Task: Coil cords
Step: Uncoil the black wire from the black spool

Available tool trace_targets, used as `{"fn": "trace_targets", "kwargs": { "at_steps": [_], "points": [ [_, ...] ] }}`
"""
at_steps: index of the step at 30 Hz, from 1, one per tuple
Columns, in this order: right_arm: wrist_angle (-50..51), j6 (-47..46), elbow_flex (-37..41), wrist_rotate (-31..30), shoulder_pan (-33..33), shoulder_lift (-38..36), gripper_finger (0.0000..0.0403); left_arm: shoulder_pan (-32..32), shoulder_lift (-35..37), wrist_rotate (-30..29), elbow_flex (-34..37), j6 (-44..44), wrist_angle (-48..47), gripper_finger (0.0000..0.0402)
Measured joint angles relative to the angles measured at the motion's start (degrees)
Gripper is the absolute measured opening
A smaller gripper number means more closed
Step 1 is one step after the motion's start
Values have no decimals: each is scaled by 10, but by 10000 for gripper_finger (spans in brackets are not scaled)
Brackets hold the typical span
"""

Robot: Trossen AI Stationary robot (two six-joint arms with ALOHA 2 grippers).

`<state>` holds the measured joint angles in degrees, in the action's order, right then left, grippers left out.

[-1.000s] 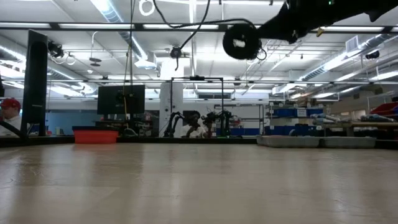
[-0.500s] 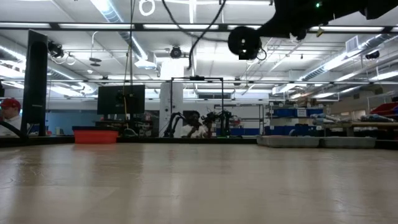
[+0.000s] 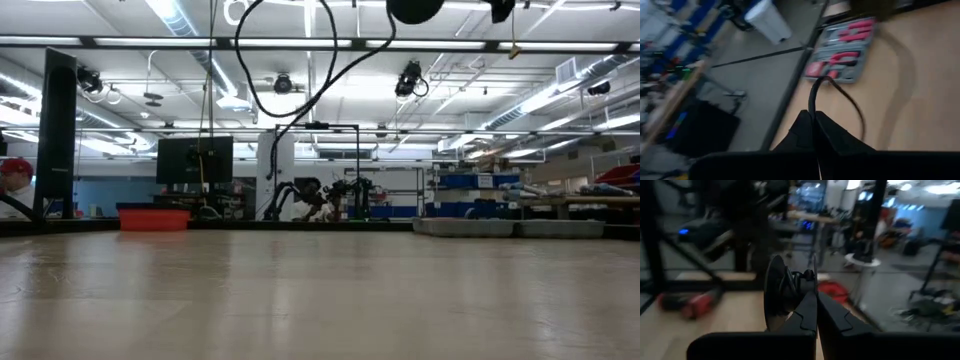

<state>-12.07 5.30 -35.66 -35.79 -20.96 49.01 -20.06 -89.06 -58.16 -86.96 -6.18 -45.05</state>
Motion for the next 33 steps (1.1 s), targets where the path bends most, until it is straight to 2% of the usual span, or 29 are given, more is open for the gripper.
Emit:
{"fn": "trace_targets", "kwargs": {
  "at_steps": [5, 10, 16, 21, 26, 33],
  "points": [
    [95, -92, -2, 0, -29, 16, 0, 12, 20, -25, 0, 34, 8, 0],
    [203, -176, -2, -1, -27, 44, 0, 13, 55, -30, -1, 78, 46, 0],
    [300, -212, -1, -25, 24, 86, 0, 3, 71, -29, -37, 104, 55, 0],
    [329, -192, -1, -86, 90, 109, 0, -6, 71, 9, -48, 100, 64, 0],
    [279, -124, -1, -180, 146, 108, 0, -15, 70, 60, -42, 63, 82, 0],
    [30, 93, -18, -190, 161, 78, 0, -33, 70, 89, 24, 23, 146, 0]
  ]
}}
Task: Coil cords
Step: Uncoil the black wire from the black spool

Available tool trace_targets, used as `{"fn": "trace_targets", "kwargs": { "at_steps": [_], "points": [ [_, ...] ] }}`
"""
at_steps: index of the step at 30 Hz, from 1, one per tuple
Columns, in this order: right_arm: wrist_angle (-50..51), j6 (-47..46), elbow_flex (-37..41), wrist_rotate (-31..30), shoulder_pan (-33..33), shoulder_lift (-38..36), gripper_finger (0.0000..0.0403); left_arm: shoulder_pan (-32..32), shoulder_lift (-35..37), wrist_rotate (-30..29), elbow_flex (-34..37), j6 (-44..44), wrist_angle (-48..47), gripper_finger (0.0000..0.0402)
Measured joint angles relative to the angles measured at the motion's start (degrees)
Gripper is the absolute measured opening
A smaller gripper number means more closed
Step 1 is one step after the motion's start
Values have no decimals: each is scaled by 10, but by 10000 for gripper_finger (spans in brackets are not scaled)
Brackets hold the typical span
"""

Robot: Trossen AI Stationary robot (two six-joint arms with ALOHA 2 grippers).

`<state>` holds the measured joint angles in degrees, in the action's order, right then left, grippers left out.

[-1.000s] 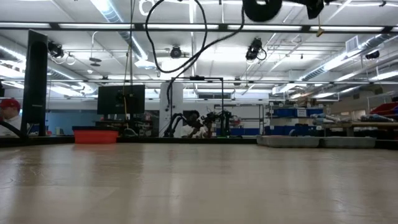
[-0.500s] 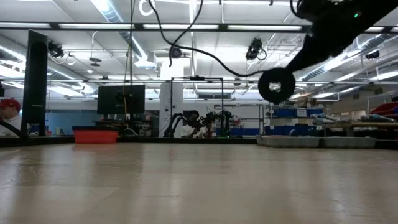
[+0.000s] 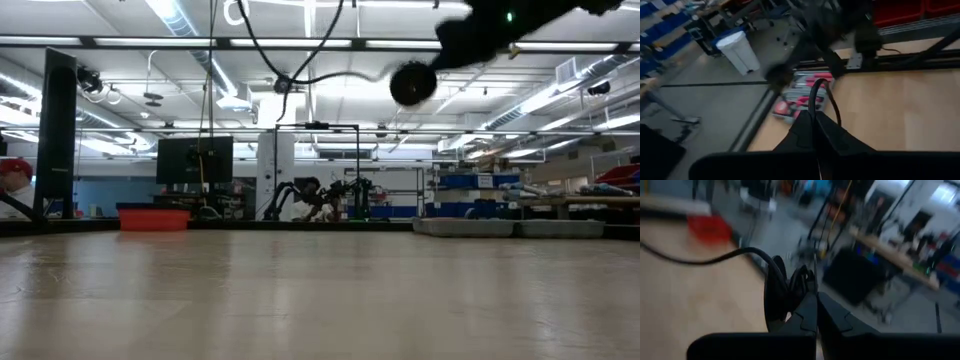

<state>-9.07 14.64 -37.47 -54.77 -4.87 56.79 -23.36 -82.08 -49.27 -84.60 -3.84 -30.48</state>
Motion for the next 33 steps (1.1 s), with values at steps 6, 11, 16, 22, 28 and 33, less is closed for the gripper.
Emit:
{"fn": "trace_targets", "kwargs": {
  "at_steps": [6, 11, 16, 22, 28, 33],
  "points": [
    [-52, 128, -55, -37, -39, -5, 0, 0, 0, 85, 96, -11, 141, 0],
    [-79, 211, -77, -114, -75, 0, 0, 2, -1, 136, 180, -11, 262, 0],
    [-162, 268, -77, -123, -98, 0, 0, 12, 0, 155, 252, -27, 353, 0],
    [-275, 308, -78, -63, -101, 3, 0, 28, 0, 186, 319, -40, 470, 0],
    [-266, 255, -78, 28, -127, 3, 0, 44, 0, 162, 332, -40, 445, 0],
    [-193, 173, -78, 64, -169, 3, 0, 67, 3, 112, 330, -36, 382, 0]
  ]
}}
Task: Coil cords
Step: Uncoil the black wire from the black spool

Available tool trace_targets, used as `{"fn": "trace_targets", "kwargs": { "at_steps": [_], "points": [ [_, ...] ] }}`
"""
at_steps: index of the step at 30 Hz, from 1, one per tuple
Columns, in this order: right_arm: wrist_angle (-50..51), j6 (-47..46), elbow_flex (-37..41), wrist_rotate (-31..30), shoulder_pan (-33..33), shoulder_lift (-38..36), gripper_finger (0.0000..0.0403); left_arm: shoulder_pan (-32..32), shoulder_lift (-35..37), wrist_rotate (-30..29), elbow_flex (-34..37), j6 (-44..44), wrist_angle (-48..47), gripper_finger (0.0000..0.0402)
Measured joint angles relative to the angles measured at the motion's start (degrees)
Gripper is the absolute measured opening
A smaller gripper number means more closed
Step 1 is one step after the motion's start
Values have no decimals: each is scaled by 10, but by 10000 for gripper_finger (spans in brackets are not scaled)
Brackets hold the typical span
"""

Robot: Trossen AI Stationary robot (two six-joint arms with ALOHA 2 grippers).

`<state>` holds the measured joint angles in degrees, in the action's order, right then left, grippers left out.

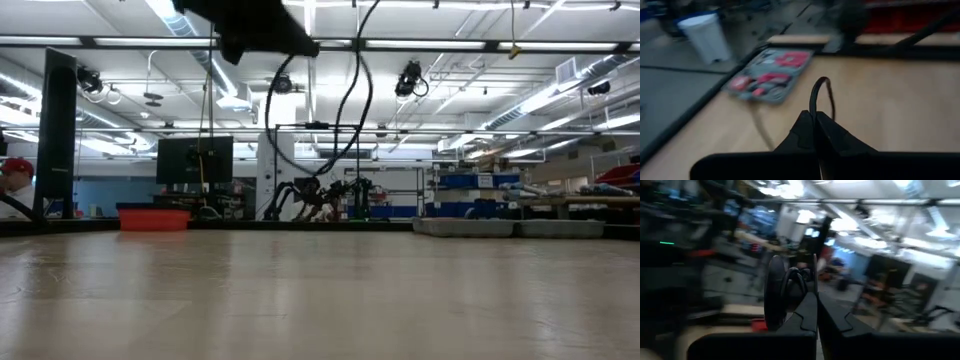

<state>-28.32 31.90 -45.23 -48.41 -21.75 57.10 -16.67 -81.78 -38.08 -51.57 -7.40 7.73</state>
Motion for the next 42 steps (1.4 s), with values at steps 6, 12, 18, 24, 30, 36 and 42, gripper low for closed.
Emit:
{"fn": "trace_targets", "kwargs": {
  "at_steps": [6, 12, 18, 24, 30, 36, 42],
  "points": [
    [152, -144, 0, 3, -44, 0, 0, 25, 39, -44, 0, 27, -58, 0],
    [309, -300, 0, 8, -69, 0, 0, 29, 114, -87, -1, 85, -64, 0],
    [441, -427, 1, 37, -71, 0, 0, 20, 175, -103, -31, 117, -94, 0],
    [463, -443, 1, 26, -67, 0, 0, 19, 182, -98, -42, 118, -107, 22],
    [466, -438, 1, 26, -62, 0, 0, 18, 180, -92, -42, 119, -128, 120],
    [462, -429, 1, 10, -60, 0, 0, 16, 179, -59, -42, 118, -138, 186],
    [355, -327, 1, -15, -39, 0, 0, 17, 135, 9, -42, 84, -133, 184]
  ]
}}
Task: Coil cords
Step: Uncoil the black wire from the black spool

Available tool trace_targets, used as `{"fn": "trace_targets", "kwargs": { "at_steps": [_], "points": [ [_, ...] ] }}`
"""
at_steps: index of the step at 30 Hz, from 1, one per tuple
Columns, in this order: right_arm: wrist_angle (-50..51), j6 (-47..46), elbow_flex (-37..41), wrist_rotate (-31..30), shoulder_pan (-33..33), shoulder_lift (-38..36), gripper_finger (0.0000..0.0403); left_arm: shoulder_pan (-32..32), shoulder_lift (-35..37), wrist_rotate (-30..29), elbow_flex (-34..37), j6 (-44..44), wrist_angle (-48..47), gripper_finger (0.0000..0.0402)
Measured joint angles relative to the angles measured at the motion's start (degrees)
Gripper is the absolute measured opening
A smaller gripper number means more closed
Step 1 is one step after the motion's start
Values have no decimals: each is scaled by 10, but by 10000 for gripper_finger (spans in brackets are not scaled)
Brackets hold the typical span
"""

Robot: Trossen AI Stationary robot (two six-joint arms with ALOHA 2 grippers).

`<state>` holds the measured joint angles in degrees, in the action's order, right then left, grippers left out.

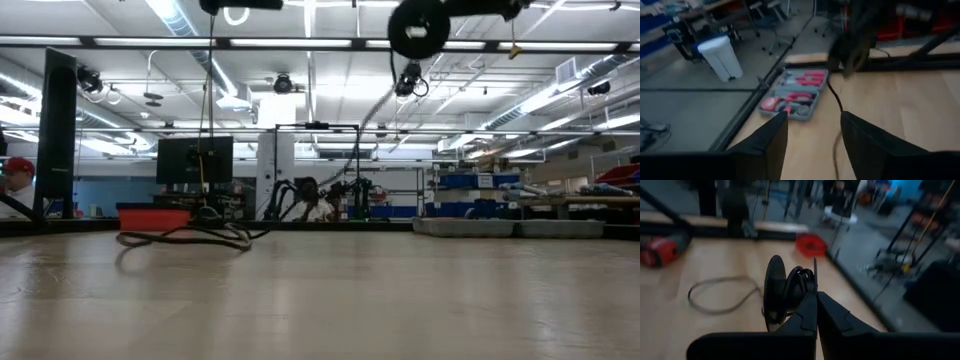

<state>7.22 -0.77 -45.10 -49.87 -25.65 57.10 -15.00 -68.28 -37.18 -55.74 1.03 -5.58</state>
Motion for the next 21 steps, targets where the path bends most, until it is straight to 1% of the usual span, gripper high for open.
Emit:
{"fn": "trace_targets", "kwargs": {
  "at_steps": [4, 6, 9, 12, 16, 21],
  "points": [
    [-108, 103, 0, 2, 6, -8, 0, 0, -32, 12, 0, -49, -1, 180],
    [-152, 138, 0, 14, 9, -15, 0, 0, -50, 24, 0, -70, -1, 180],
    [-197, 173, 0, 33, 13, -17, 0, 0, -72, 40, 0, -73, 1, 184],
    [-211, 198, 0, 34, 13, -17, 0, -1, -87, 52, 0, -79, -1, 192],
    [-211, 202, 0, 35, 15, -17, 0, 0, -90, 63, 0, -99, -15, 207],
    [-220, 205, 0, 42, 15, -17, 0, 9, -97, 58, 0, -122, -54, 215]
  ]
}}
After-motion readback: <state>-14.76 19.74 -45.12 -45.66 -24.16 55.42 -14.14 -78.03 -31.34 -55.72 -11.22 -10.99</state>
